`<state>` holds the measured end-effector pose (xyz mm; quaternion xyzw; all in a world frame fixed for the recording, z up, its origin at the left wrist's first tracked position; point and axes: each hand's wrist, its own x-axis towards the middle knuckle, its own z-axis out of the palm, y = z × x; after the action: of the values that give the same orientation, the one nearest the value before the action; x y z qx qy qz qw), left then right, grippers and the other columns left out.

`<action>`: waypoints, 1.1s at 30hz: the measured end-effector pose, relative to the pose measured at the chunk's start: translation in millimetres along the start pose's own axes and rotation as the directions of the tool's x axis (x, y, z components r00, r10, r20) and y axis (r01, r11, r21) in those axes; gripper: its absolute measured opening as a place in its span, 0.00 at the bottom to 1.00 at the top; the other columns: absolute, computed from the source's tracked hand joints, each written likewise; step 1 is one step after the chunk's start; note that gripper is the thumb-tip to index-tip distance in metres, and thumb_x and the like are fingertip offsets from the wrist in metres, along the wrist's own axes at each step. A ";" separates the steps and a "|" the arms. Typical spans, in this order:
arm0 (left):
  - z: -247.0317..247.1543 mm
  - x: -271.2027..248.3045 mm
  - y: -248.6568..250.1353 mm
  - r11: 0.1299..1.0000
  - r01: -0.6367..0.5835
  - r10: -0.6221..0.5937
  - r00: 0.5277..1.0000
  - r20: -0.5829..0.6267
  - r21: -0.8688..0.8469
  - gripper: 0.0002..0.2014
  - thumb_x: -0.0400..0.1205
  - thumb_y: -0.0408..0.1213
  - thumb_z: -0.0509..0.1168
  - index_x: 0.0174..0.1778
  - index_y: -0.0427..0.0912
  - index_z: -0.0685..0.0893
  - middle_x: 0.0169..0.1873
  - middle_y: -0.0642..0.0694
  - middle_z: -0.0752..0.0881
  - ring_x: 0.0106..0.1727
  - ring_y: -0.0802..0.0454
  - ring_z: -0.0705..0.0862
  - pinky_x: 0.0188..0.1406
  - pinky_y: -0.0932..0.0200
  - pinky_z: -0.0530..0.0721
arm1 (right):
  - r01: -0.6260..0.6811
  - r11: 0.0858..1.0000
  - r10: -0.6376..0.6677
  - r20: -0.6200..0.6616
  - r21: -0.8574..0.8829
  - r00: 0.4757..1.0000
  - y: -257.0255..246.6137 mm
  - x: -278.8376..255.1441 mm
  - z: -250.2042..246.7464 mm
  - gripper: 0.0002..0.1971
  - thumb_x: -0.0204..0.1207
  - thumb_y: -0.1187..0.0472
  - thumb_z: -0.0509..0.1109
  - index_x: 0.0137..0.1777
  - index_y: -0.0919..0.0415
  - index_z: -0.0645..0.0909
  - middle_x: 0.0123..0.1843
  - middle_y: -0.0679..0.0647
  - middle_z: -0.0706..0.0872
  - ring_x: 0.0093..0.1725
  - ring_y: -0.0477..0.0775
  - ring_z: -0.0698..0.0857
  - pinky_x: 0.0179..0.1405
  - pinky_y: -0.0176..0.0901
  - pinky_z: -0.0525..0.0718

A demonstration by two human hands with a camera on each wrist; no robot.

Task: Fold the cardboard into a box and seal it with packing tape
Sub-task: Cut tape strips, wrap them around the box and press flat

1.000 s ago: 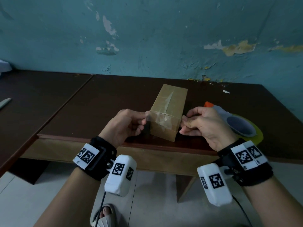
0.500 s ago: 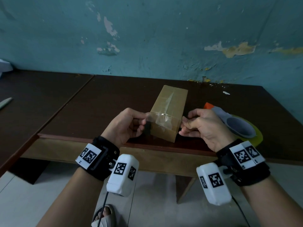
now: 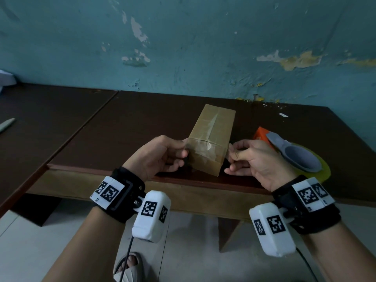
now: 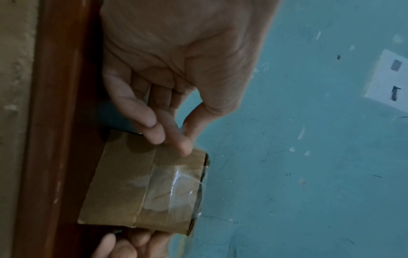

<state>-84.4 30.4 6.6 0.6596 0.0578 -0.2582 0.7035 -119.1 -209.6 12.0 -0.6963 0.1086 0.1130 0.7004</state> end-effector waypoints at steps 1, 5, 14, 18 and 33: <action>-1.0 0.0 -0.5 1.000 -0.006 0.006 1.000 0.000 0.000 0.10 0.88 0.37 0.66 0.41 0.43 0.88 0.27 0.50 0.83 0.26 0.56 0.83 0.23 0.68 0.80 | 0.000 1.000 0.000 0.008 -0.003 1.000 0.7 0.1 0.1 0.06 0.78 0.64 0.76 0.47 0.66 0.83 0.29 0.54 0.87 0.26 0.49 0.85 0.39 0.52 0.95; -4.6 0.8 -4.0 0.999 -0.032 0.032 0.999 0.000 0.038 0.09 0.88 0.41 0.68 0.49 0.38 0.87 0.31 0.48 0.88 0.29 0.57 0.85 0.25 0.67 0.83 | 0.001 0.999 -0.001 0.015 -0.035 1.000 5.0 0.0 1.9 0.14 0.73 0.57 0.78 0.51 0.68 0.84 0.31 0.55 0.87 0.27 0.50 0.87 0.38 0.52 0.95; -4.1 4.2 -9.2 0.990 -0.083 0.086 0.996 -0.020 0.111 0.10 0.89 0.38 0.69 0.45 0.35 0.86 0.33 0.43 0.92 0.29 0.59 0.90 0.27 0.68 0.87 | 0.023 0.998 -0.025 -0.030 -0.053 0.999 14.3 5.3 1.5 0.11 0.79 0.65 0.76 0.56 0.72 0.82 0.31 0.58 0.87 0.26 0.51 0.88 0.34 0.50 0.95; -8.5 3.6 -11.4 0.974 -0.150 0.170 0.979 -0.114 0.171 0.06 0.82 0.30 0.76 0.49 0.32 0.86 0.34 0.41 0.92 0.32 0.56 0.92 0.31 0.67 0.89 | 0.035 0.996 -0.038 -0.033 -0.085 0.999 11.3 3.0 1.2 0.10 0.78 0.70 0.77 0.55 0.69 0.81 0.36 0.64 0.88 0.30 0.55 0.90 0.34 0.49 0.95; 2.8 10.7 -4.3 0.769 -0.634 0.635 0.745 -0.204 0.079 0.08 0.90 0.26 0.65 0.64 0.34 0.82 0.50 0.38 0.96 0.44 0.49 0.95 0.39 0.58 0.91 | 0.403 0.885 -0.454 -0.244 -0.234 0.857 6.0 4.0 4.3 0.13 0.83 0.69 0.72 0.61 0.52 0.84 0.58 0.49 0.91 0.59 0.45 0.91 0.65 0.49 0.90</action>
<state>-77.8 24.6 -1.4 0.6659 -0.0933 0.0700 0.7369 -117.3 -205.2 5.1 -0.7704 0.0423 -0.1413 0.6203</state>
